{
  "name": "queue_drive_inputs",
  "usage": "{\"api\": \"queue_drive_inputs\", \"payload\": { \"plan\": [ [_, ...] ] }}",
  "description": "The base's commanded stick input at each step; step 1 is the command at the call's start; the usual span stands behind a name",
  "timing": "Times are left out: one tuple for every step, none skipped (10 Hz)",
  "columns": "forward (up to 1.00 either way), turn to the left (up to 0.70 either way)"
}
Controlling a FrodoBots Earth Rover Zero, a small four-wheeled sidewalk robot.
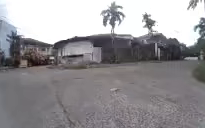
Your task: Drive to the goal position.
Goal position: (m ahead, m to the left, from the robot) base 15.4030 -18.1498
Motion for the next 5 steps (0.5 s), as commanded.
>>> {"api": "queue_drive_inputs", "payload": {
  "plan": [
    [1.0, -0.23],
    [1.0, -0.23],
    [1.0, -0.23],
    [1.0, -0.23],
    [1.0, -0.22]
  ]
}}
